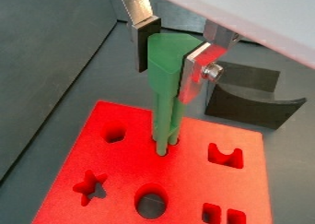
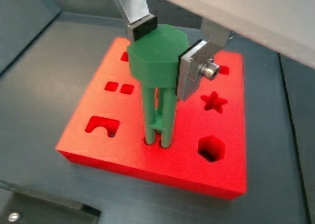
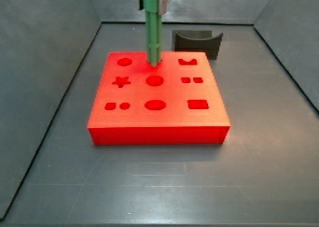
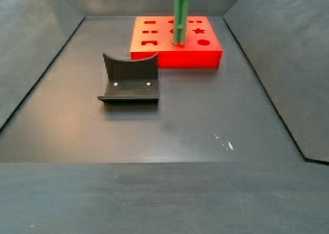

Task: Insert the 3 prong object.

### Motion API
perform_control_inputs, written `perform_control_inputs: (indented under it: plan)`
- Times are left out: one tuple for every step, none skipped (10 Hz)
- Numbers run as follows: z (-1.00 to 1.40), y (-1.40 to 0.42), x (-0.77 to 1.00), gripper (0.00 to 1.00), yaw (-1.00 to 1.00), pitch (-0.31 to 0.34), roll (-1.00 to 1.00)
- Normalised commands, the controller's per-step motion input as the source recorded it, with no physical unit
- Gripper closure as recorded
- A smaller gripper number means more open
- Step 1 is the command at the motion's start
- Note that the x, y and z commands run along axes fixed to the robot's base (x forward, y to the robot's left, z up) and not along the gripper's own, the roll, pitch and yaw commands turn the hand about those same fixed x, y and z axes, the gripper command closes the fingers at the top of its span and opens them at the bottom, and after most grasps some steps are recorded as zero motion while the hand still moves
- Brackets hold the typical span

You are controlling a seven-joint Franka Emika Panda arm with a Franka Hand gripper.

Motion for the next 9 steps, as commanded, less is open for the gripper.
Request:
perform_control_inputs:
  plan:
    - [-0.20,-0.16,0.15,1.00,0.00,0.000,0.09]
    - [-0.49,-0.20,0.70,1.00,0.00,0.141,0.15]
    - [-0.60,-0.07,0.84,1.00,-0.10,0.150,0.14]
    - [-0.56,0.00,0.44,1.00,-0.12,0.130,0.18]
    - [-0.67,0.03,0.29,1.00,-0.18,0.184,0.18]
    - [-0.69,0.10,0.33,1.00,-0.24,0.216,0.15]
    - [-0.71,0.14,0.16,1.00,-0.25,0.190,0.13]
    - [-0.01,0.00,0.00,1.00,0.00,0.000,0.02]
    - [0.00,0.00,0.00,1.00,0.00,0.000,0.00]
